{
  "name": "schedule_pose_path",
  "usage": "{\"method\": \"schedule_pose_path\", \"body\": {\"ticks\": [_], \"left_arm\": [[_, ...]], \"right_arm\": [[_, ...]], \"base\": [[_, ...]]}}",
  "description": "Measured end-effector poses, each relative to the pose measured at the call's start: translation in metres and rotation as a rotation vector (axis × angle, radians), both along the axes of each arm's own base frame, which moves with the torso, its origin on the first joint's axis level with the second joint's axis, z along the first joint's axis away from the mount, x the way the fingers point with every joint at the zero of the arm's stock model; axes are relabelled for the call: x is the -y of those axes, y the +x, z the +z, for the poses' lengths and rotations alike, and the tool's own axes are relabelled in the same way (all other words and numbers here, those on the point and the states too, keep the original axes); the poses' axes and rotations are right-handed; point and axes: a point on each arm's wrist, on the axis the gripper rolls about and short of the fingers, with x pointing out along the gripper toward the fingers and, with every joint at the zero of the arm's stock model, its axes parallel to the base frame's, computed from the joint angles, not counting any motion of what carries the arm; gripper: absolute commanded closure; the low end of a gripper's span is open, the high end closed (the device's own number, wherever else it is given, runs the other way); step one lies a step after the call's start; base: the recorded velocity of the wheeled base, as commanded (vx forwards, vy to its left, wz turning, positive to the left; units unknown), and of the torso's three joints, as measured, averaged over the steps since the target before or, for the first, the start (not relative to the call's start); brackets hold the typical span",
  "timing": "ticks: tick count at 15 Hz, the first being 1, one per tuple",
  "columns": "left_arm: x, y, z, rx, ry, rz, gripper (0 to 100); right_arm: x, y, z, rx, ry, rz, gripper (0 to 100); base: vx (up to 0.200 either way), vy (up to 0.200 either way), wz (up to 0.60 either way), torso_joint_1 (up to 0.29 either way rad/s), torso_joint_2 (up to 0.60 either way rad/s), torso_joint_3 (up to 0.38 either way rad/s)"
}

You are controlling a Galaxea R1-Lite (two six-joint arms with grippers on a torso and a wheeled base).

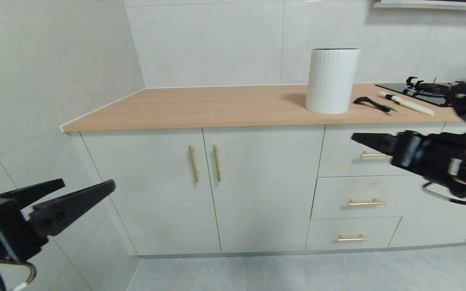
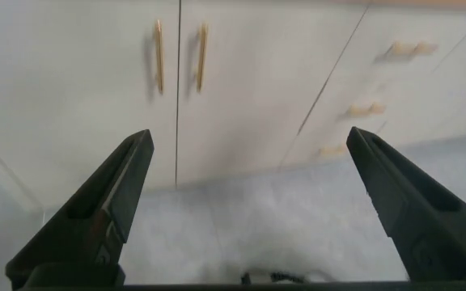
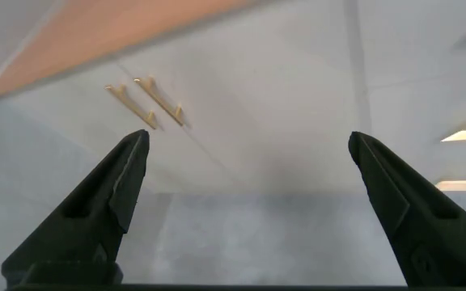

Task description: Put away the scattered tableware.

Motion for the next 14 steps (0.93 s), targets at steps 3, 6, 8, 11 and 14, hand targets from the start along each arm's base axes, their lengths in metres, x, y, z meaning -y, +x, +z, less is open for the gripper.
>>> {"method": "schedule_pose_path", "body": {"ticks": [3, 6, 8, 11, 14], "left_arm": [[-0.023, -0.037, -0.005, 0.084, -0.047, -0.01, 0], [-0.045, -0.078, -0.026, 0.122, -0.042, 0.022, 0], [-0.055, -0.101, -0.043, 0.144, -0.002, 0.077, 0], [-0.06, -0.125, -0.083, 0.184, 0.159, 0.184, 0], [-0.06, -0.132, -0.104, 0.202, 0.218, 0.377, 0]], "right_arm": [[0.054, -0.092, 0.004, 0.189, -0.084, -0.047, 0], [0.091, -0.172, -0.016, 0.313, -0.149, -0.131, 0], [0.104, -0.211, -0.042, 0.311, -0.2, -0.193, 0], [0.11, -0.242, -0.065, 0.326, -0.252, -0.382, 0], [0.102, -0.25, -0.081, 0.322, -0.373, -0.508, 0]], "base": [[0.0, 0.0, 0.0, 0.0, 0.0, 0.0], [0.0, 0.0, 0.0, 0.0, 0.0, 0.0], [0.0, 0.0, 0.0, 0.0, 0.0, 0.0], [0.0, 0.0, 0.0, 0.0, 0.0, 0.0], [0.0, 0.0, 0.0, 0.0, 0.0, 0.0]]}}
